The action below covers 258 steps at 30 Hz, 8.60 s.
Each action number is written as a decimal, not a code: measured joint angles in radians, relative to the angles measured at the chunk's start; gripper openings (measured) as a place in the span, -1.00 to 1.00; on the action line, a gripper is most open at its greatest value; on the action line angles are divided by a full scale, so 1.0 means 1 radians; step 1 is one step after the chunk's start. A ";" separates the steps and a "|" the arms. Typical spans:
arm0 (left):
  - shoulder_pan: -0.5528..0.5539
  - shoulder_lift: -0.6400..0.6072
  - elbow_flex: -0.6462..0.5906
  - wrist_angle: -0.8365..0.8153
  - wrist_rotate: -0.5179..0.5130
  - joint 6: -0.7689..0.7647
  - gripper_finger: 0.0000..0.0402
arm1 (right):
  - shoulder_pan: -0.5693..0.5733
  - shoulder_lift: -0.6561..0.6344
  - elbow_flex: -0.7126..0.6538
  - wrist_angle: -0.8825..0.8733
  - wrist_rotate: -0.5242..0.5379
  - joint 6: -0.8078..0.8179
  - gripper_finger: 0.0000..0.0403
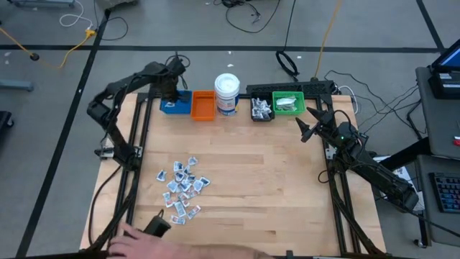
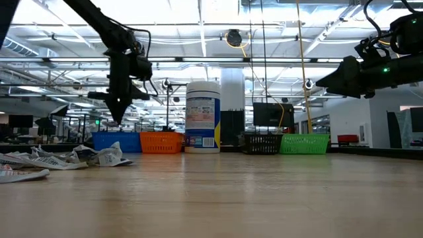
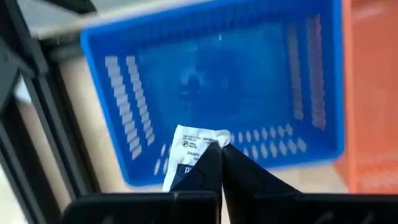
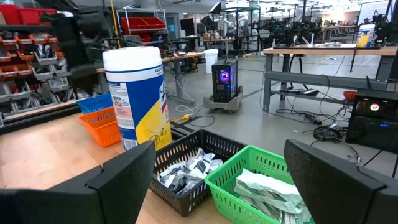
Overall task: Pick & Place First Aid Supplies
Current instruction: Put the alcohol pad into the blue bin
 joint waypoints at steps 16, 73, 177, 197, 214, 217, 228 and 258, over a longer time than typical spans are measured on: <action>0.011 0.276 0.193 -0.069 0.002 -0.002 -0.93 | 0.000 0.000 0.000 0.000 0.000 0.000 0.75; -0.751 -0.065 0.004 -0.207 0.070 0.230 0.34 | 0.000 0.000 0.000 0.000 0.000 0.000 0.75; 0.043 0.319 0.336 -0.191 -0.001 0.051 -0.20 | 0.000 0.000 0.000 0.000 0.000 0.000 0.75; -0.067 0.259 0.311 -0.255 0.106 0.165 0.40 | 0.000 0.000 0.000 0.000 0.000 0.000 0.75; -0.410 -0.174 -0.282 -0.008 0.178 -0.008 0.34 | 0.000 0.000 0.000 0.000 0.000 0.000 0.75; -0.500 -0.227 -0.358 0.019 0.195 -0.092 0.32 | 0.000 0.000 0.000 0.000 0.000 0.000 0.75; -0.769 -0.313 -0.511 0.070 0.255 -0.368 0.29 | 0.000 0.000 0.000 0.000 0.000 0.000 0.75; -0.847 -0.140 -0.574 0.191 0.173 -0.491 -0.85 | 0.000 0.000 0.000 0.000 0.000 0.000 0.75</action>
